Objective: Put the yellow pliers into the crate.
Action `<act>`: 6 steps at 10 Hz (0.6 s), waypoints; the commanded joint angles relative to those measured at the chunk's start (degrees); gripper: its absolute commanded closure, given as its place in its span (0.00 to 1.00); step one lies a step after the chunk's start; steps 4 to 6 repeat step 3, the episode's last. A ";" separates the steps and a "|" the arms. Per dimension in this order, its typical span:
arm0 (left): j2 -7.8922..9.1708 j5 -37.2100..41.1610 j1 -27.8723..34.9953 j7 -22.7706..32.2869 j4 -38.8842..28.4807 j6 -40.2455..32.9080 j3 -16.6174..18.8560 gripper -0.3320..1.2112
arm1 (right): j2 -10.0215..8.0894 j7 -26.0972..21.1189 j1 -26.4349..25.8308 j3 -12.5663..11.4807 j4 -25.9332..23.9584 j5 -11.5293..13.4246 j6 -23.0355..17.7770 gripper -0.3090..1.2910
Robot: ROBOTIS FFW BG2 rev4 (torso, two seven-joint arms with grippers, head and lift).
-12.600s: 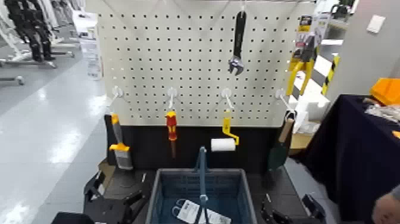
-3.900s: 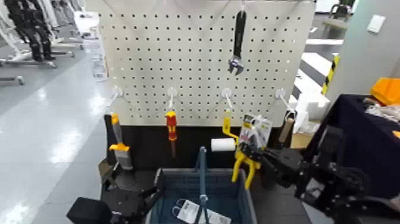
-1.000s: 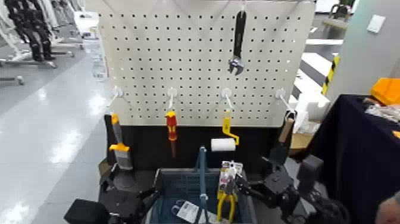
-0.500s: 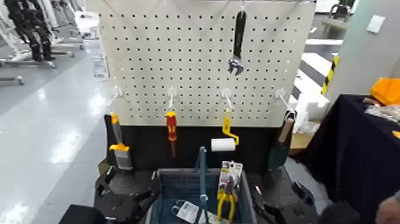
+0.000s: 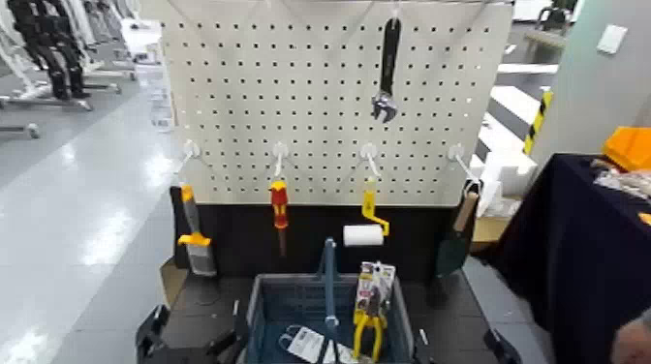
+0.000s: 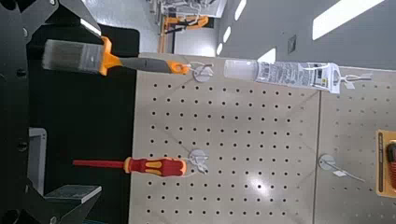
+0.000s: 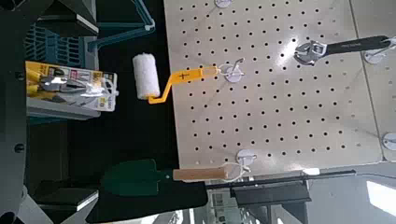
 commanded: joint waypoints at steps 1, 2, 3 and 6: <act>0.27 -0.26 1.04 0.43 -0.64 0.46 -0.54 0.30 | -0.39 0.37 -0.09 0.37 -0.36 -0.02 1.11 0.25; 0.36 -0.26 0.95 0.43 -0.64 0.46 -0.63 0.30 | -0.39 0.28 -0.27 0.28 -0.36 0.06 1.11 0.25; 0.27 -0.26 0.95 0.43 -0.64 0.55 -0.54 0.30 | -0.22 0.45 -0.27 0.11 -0.80 0.24 2.52 0.25; 0.27 -0.26 0.95 0.43 -0.64 0.55 -0.54 0.30 | -0.22 0.45 -0.27 0.11 -0.80 0.24 2.52 0.25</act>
